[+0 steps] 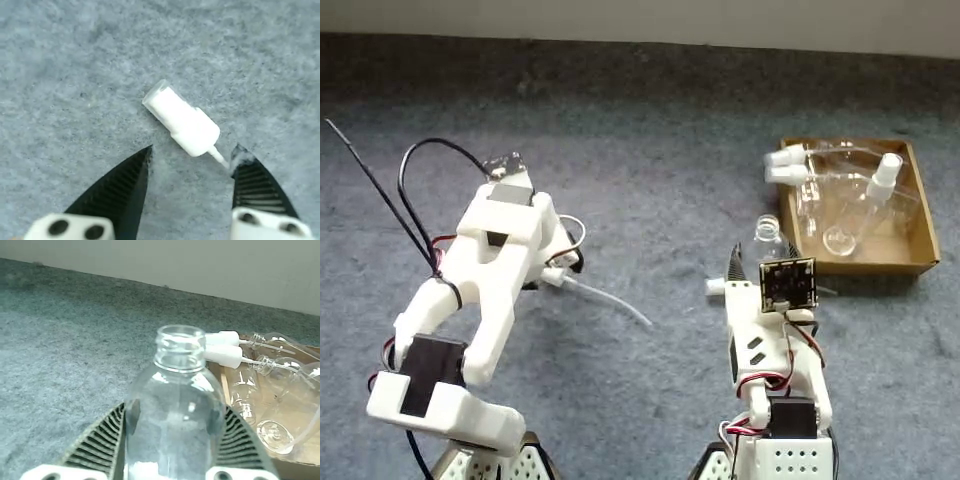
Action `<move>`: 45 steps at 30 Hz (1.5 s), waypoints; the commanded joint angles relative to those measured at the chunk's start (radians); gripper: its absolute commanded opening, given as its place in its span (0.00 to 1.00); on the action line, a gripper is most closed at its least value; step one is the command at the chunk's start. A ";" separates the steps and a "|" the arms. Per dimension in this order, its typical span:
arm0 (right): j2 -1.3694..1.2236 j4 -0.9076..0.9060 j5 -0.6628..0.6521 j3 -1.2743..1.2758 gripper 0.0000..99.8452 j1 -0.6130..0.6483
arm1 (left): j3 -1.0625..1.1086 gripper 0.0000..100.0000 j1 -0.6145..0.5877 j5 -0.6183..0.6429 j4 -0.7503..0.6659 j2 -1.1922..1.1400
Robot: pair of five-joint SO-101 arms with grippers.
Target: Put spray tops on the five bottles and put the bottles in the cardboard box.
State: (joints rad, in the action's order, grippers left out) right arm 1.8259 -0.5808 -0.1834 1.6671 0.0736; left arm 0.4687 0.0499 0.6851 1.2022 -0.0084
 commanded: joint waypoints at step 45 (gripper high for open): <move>0.013 0.027 0.000 0.051 0.13 0.010 | 0.130 0.22 0.042 0.549 -0.276 -0.002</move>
State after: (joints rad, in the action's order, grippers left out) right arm 1.8259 -0.5808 -0.1834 1.6671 0.0752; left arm 0.5992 0.0483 1.2221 0.9413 -0.0146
